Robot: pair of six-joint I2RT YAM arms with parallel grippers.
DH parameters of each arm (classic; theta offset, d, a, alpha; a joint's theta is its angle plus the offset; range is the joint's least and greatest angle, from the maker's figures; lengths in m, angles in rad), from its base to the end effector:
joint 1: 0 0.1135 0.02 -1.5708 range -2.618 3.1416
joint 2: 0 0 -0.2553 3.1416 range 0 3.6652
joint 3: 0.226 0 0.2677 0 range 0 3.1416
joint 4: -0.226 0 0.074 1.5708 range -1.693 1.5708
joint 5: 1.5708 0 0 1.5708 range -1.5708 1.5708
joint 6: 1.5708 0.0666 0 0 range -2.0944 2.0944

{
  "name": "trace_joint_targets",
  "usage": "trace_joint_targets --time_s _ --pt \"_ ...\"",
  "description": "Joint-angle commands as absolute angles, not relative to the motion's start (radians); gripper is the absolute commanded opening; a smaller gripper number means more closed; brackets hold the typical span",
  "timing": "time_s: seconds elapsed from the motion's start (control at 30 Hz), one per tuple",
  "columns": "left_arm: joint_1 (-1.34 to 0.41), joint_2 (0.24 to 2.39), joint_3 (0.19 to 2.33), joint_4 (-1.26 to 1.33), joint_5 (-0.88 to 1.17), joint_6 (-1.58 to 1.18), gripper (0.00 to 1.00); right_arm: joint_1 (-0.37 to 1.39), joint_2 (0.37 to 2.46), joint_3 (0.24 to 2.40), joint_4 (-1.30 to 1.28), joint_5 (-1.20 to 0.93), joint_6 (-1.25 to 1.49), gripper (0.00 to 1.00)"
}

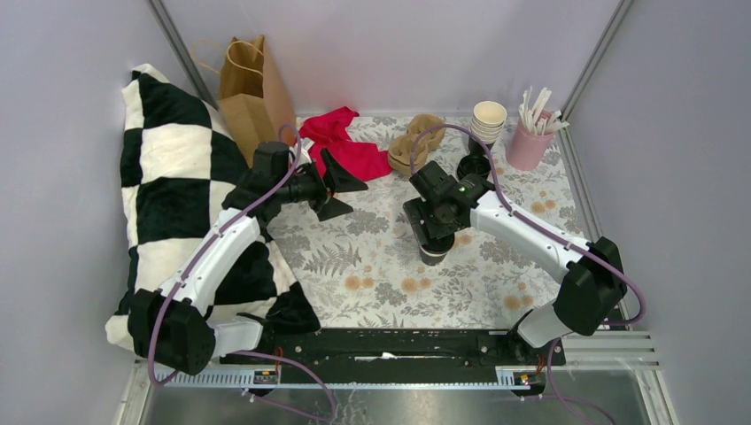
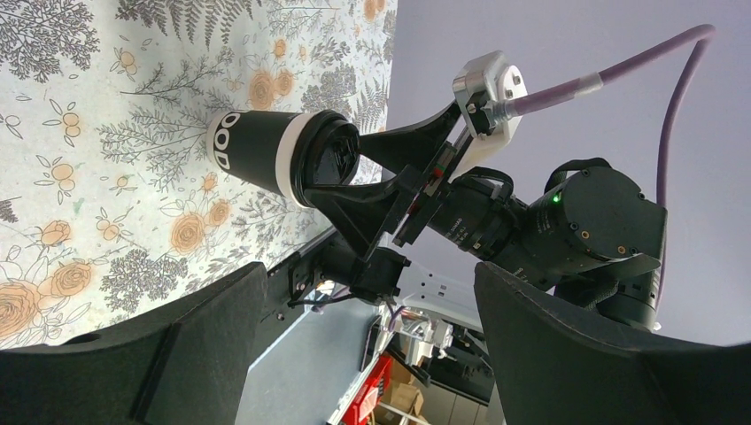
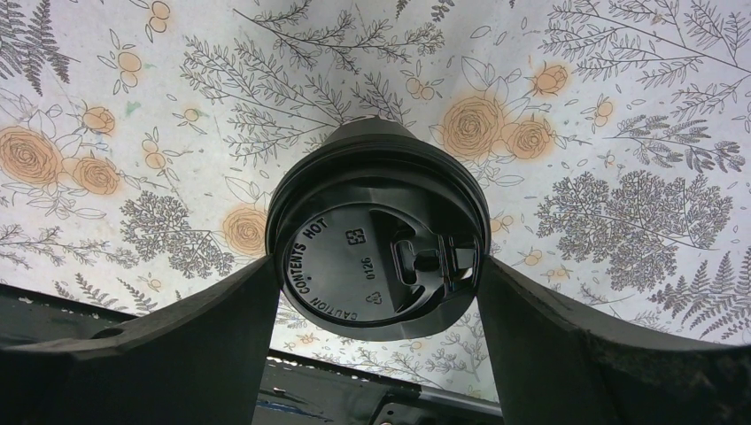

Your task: Pack the takeout coffee

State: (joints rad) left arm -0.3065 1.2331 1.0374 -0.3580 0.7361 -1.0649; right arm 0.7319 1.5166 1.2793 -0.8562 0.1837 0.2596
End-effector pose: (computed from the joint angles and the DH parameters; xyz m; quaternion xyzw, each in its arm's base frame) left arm 0.2801 -0.1355 0.2976 -0.1389 0.8219 -0.5309 0.1526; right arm 0.2595 0.2168 0.2415 -0.2053 0.9458 0.0336 0.2495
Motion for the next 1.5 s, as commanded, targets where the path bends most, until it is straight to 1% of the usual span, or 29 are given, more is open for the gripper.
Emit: trace_joint_targets --time_s 0.0,0.47,0.57,0.67,0.9,1.2,1.3,1.4,1.47 --pt "-0.311 1.228 1.055 -0.324 0.724 -1.058 0.9 0.744 1.512 1.287 -0.855 0.209 0.272 0.86" --pt "-0.313 1.236 1.058 -0.322 0.729 -1.057 0.9 0.744 1.521 1.277 -0.854 0.2 0.272 0.87" --pt "-0.313 1.239 1.061 -0.323 0.727 -1.057 0.9 0.744 1.518 1.269 -0.844 0.19 0.272 0.9" --pt "-0.313 1.242 1.068 -0.322 0.73 -1.054 0.9 0.744 1.523 1.277 -0.843 0.178 0.274 0.91" --pt "-0.314 1.253 1.077 -0.323 0.734 -1.051 0.91 0.744 1.503 1.323 -0.865 0.184 0.277 0.97" --pt "-0.347 1.302 1.084 -0.323 0.728 -1.029 0.91 0.74 1.435 1.408 -0.897 0.143 0.311 1.0" --pt "-0.389 1.35 1.103 -0.323 0.708 -1.007 0.91 0.684 1.411 1.413 -0.891 0.05 0.313 1.0" --pt "-0.45 1.421 1.133 -0.322 0.7 -0.98 0.89 0.542 1.364 1.357 -0.85 -0.106 0.323 1.0" --pt "-0.5 1.477 1.157 -0.322 0.701 -0.962 0.87 0.436 1.326 1.31 -0.819 -0.207 0.321 1.0"
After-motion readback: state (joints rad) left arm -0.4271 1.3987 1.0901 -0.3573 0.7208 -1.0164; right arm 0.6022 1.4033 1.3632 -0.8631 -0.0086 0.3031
